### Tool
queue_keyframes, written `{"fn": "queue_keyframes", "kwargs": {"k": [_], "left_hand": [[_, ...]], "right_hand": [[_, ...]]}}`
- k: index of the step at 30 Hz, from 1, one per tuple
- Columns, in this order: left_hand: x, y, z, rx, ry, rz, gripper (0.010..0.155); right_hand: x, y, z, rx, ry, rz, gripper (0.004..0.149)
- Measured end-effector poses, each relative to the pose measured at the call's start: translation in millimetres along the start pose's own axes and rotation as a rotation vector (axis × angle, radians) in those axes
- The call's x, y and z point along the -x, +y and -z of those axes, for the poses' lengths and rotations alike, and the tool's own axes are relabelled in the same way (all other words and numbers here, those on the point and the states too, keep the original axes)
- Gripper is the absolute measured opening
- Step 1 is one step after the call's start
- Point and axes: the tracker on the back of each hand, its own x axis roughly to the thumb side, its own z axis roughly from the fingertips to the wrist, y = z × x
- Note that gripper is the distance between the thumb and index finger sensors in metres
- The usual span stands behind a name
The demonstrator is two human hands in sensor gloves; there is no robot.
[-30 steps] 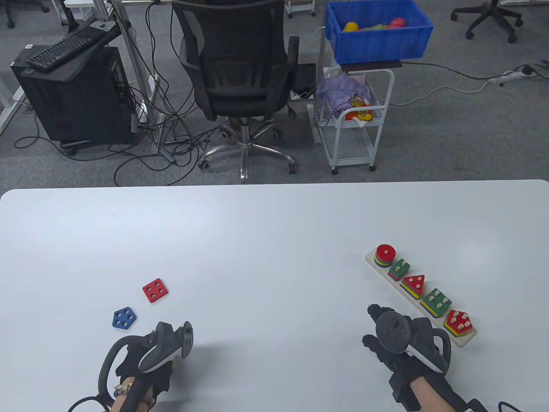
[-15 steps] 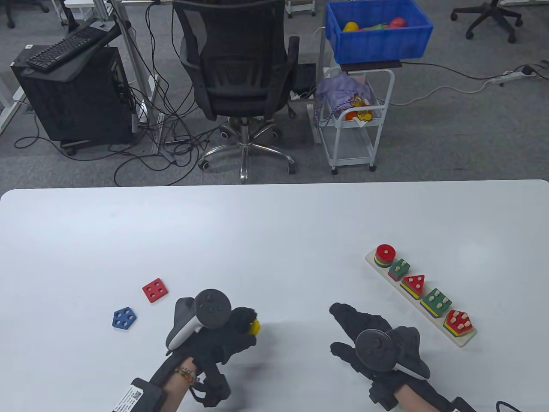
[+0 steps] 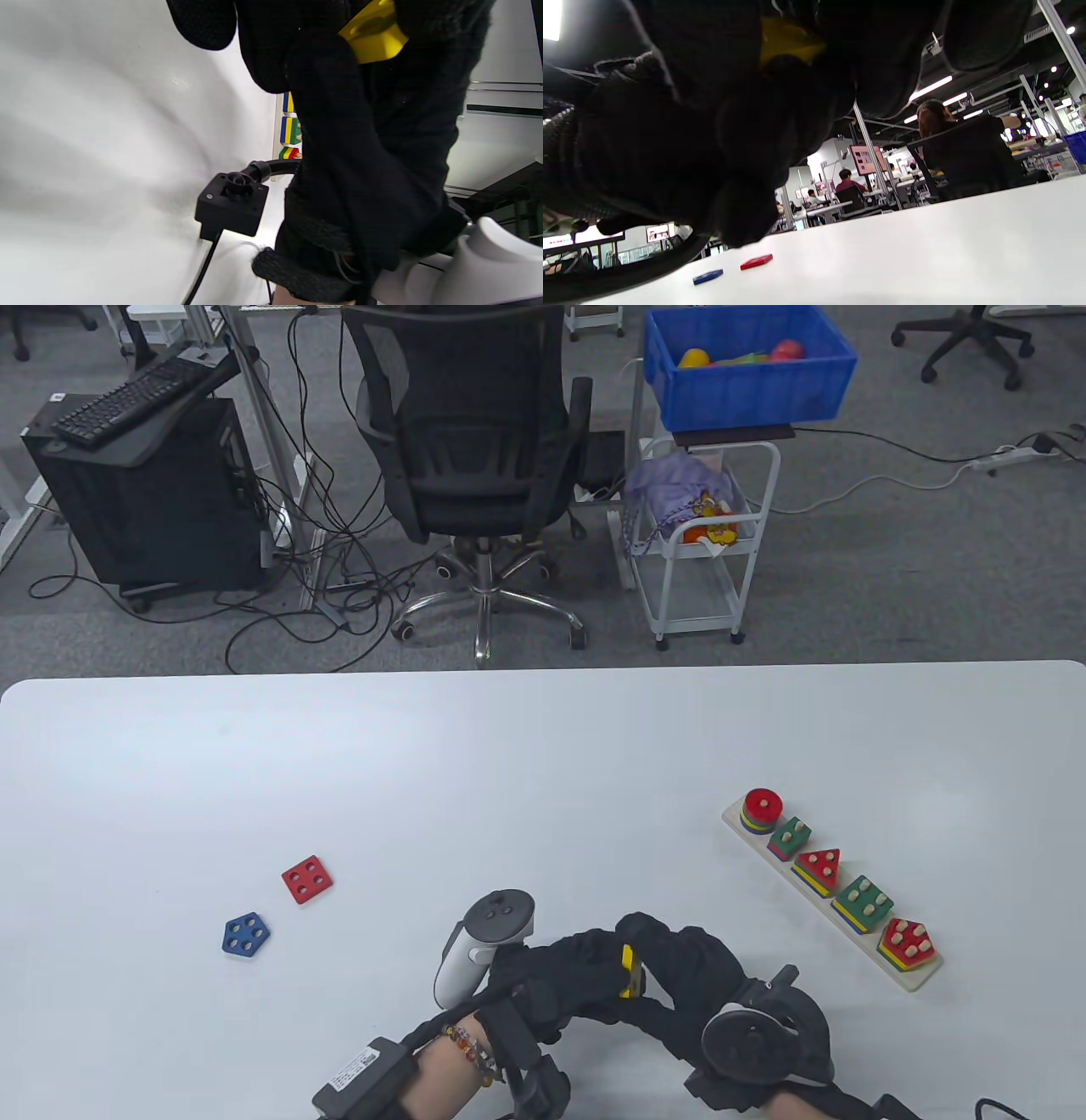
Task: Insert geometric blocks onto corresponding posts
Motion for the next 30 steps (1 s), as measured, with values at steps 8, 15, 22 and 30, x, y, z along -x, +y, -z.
{"fn": "queue_keyframes", "kwargs": {"k": [8,15,22,30], "left_hand": [[-14,23,-31,-0.314,-0.002,0.627,0.072],[-8,74,-85,-0.635,0.185,1.085,0.07],[12,118,-135,-0.873,0.456,1.43,0.069],[30,136,-160,-0.944,0.586,1.449,0.068]], "right_hand": [[30,-14,8,0.003,0.116,-0.04,0.077],[96,-43,34,-0.056,0.426,-0.188,0.075],[155,-56,55,-0.187,0.727,-0.355,0.074],[198,-31,67,-0.341,0.909,-0.496,0.073]]}}
